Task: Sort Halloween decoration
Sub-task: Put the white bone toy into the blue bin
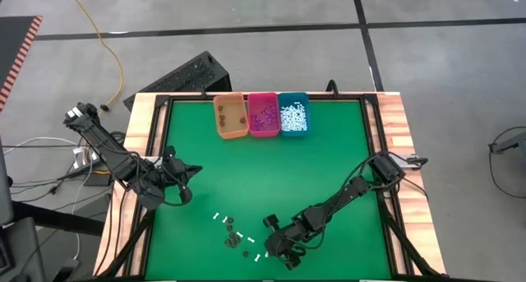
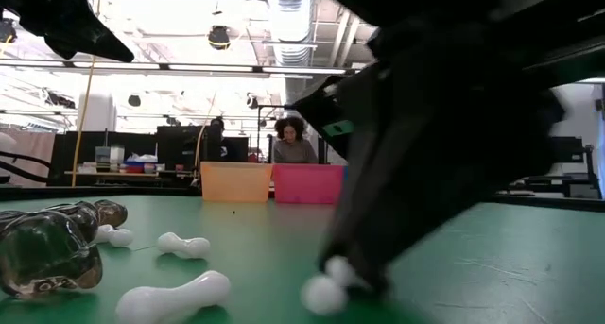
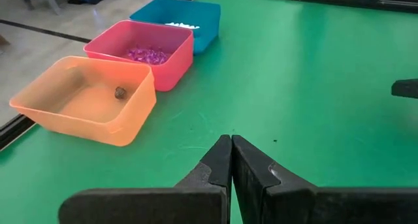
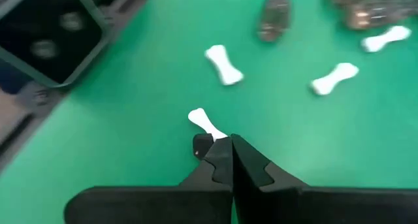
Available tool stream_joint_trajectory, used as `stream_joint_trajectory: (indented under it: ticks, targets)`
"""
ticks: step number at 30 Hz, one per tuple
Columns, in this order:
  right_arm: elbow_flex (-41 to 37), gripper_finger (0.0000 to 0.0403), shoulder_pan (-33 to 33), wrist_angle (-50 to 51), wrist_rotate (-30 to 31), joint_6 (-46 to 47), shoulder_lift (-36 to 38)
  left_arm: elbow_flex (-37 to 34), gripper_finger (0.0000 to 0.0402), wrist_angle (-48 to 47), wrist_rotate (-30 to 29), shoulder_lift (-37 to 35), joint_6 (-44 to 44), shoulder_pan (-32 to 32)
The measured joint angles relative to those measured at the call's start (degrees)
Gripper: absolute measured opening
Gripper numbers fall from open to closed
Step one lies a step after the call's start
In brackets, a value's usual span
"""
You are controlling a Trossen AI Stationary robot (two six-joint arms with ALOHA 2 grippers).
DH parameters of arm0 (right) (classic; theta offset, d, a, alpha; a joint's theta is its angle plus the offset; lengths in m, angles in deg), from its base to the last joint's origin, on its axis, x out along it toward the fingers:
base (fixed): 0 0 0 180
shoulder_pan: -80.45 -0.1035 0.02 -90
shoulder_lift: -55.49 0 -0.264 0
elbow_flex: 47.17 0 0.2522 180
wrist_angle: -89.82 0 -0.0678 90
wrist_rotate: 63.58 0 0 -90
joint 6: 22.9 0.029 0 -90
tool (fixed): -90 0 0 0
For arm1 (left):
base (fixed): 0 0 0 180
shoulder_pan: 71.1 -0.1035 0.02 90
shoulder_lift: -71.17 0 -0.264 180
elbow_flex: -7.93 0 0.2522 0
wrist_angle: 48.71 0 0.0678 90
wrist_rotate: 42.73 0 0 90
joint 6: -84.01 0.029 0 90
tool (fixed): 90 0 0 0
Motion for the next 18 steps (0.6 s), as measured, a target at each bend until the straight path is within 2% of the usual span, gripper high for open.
stream_joint_trajectory:
  ticks: [11, 18]
  targets:
    - [-0.07, 0.0018, 4.35, 1.68, 4.95, 0.13, 1.65, 0.02, 0.0000, -0.36, 0.00, 0.00, 0.02, 0.00]
    - [-0.02, 0.0018, 9.49, 4.90, 4.98, 0.38, 3.18, 0.04, 0.0000, -1.09, 0.93, 0.00, -0.20, 0.00]
